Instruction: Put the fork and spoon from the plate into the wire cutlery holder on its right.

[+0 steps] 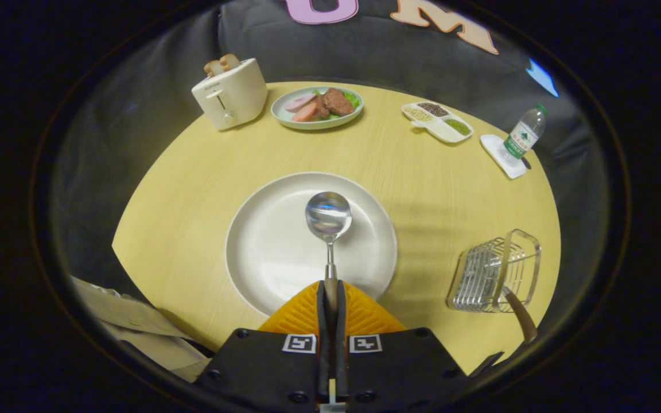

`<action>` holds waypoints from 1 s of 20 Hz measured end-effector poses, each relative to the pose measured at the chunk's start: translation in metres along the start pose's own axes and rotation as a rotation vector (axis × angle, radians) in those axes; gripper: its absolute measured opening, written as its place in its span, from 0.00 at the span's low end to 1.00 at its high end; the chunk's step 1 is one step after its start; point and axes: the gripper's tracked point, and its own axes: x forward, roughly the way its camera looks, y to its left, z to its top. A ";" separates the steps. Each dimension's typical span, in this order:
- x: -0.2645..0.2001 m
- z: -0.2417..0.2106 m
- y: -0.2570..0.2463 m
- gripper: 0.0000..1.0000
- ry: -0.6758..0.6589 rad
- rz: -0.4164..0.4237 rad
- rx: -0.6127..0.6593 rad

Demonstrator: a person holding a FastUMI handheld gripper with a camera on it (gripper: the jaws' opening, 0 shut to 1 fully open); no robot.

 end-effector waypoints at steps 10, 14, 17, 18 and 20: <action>-0.042 0.009 -0.047 0.07 -0.022 -0.031 0.011; -0.060 0.013 -0.074 0.07 -0.031 -0.064 0.016; -0.072 0.012 -0.092 0.07 -0.026 -0.083 0.018; -0.075 0.012 -0.098 0.07 -0.026 -0.093 0.015; -0.083 0.011 -0.109 0.07 -0.024 -0.108 0.016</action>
